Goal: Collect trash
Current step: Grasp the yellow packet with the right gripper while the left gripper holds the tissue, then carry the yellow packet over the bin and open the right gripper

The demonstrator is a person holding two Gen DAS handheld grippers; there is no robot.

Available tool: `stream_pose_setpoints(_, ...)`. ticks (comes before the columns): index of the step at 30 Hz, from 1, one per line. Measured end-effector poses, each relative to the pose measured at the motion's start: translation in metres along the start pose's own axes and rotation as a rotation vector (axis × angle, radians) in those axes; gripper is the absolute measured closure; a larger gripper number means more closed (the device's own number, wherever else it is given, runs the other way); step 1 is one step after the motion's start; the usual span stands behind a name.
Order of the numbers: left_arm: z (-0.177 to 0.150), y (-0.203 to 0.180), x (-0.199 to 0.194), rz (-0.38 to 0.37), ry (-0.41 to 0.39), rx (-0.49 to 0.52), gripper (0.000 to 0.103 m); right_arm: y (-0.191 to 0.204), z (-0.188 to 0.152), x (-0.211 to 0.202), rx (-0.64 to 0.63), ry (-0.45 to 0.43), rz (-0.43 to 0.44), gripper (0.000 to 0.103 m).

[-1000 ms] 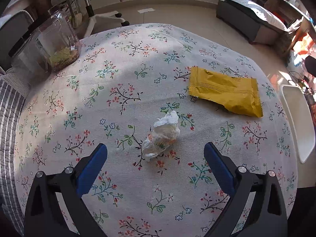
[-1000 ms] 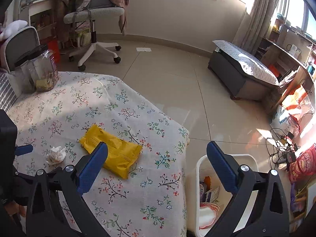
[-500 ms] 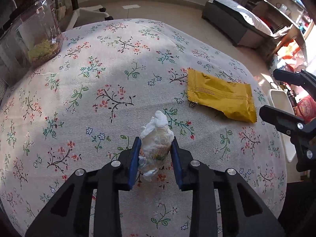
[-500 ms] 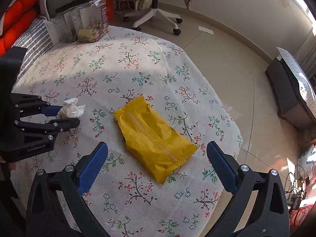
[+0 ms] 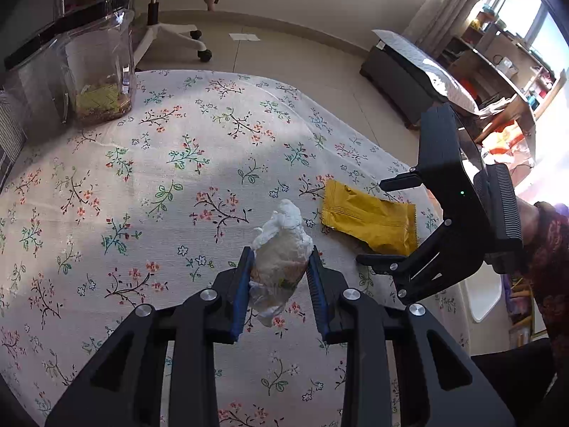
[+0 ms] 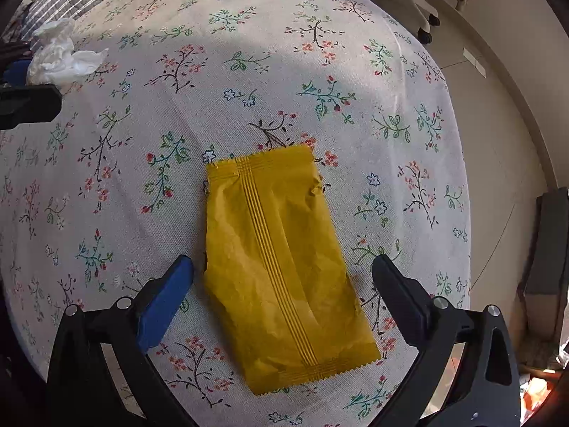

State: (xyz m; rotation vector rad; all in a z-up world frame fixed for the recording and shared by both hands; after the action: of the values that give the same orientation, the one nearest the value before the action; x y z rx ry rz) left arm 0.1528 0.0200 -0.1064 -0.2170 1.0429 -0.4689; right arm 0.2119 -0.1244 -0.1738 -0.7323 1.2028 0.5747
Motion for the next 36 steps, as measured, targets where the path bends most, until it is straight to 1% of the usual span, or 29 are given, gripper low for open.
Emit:
stream_pose_setpoints(2,0.002,-0.001,0.001,-0.001,-0.002,0.001,0.073,-0.005,0.000,0.000,0.032,-0.004,0.056,0.013)
stream_pose_setpoints(3,0.003,0.000,0.001,-0.001,-0.004,0.002,0.073,-0.006,-0.001,-0.002,0.048,-0.025,0.061,0.021)
stream_pose_setpoints(4,0.004,0.000,0.001,0.000,-0.005,0.001,0.073,-0.008,-0.001,-0.005,0.064,-0.043,0.064,0.032)
stream_pose_setpoints(5,0.004,0.001,0.001,0.002,-0.008,0.000,0.073,-0.009,-0.002,-0.007,0.082,-0.053,0.066,0.036)
stream_pose_setpoints(6,0.005,0.002,0.001,0.005,-0.011,-0.003,0.073,-0.011,-0.002,-0.008,0.103,-0.061,0.070,0.044)
stream_pose_setpoints(7,0.006,0.004,0.001,0.009,-0.013,-0.009,0.073,-0.012,-0.003,-0.010,0.123,-0.066,0.075,0.049)
stream_pose_setpoints(8,0.007,0.005,0.001,0.011,-0.016,-0.017,0.073,-0.014,-0.004,-0.011,0.142,-0.071,0.073,0.051)
stream_pose_setpoints(10,0.007,0.008,-0.001,0.015,-0.022,-0.028,0.073,-0.015,-0.004,-0.014,0.177,-0.082,0.071,0.063)
stream_pose_setpoints(12,0.007,0.009,-0.005,0.019,-0.032,-0.032,0.073,-0.014,-0.004,-0.017,0.197,-0.086,0.049,0.067)
stream_pose_setpoints(14,0.008,0.010,-0.010,0.031,-0.049,-0.031,0.073,-0.007,-0.002,-0.022,0.214,-0.089,0.018,0.076)
stream_pose_setpoints(17,0.010,0.017,-0.018,0.053,-0.083,-0.055,0.073,0.000,0.008,-0.034,0.271,-0.129,-0.036,0.078)
stream_pose_setpoints(22,0.017,0.030,-0.038,0.106,-0.165,-0.101,0.073,0.015,0.020,-0.065,0.389,-0.262,-0.095,0.078)
stream_pose_setpoints(23,0.018,0.032,-0.042,0.117,-0.183,-0.106,0.073,0.010,0.027,-0.070,0.410,-0.292,-0.115,0.078)
stream_pose_setpoints(24,0.018,0.033,-0.046,0.130,-0.200,-0.109,0.073,0.013,0.028,-0.077,0.429,-0.321,-0.134,0.078)
stream_pose_setpoints(28,0.019,0.032,-0.064,0.178,-0.268,-0.107,0.073,0.022,0.027,-0.103,0.516,-0.417,-0.221,0.078)
stream_pose_setpoints(33,0.017,0.027,-0.086,0.234,-0.350,-0.106,0.073,0.022,0.016,-0.126,0.642,-0.491,-0.307,0.078)
stream_pose_setpoints(36,0.016,0.020,-0.096,0.259,-0.385,-0.096,0.073,0.024,0.006,-0.137,0.688,-0.523,-0.363,0.078)
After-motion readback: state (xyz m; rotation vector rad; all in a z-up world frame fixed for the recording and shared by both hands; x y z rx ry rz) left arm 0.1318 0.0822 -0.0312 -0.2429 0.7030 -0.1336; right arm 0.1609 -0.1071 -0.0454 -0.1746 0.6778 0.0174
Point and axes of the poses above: each gripper's, at about its wrist camera, not at the fingertips, and x roughly the way its jaws point, y to its left, z to its top, the point moved 2 cm from there along x, roughly the way its jaws point, and after that the axes turned 8 degrees about -z, right-handed, at the moved point
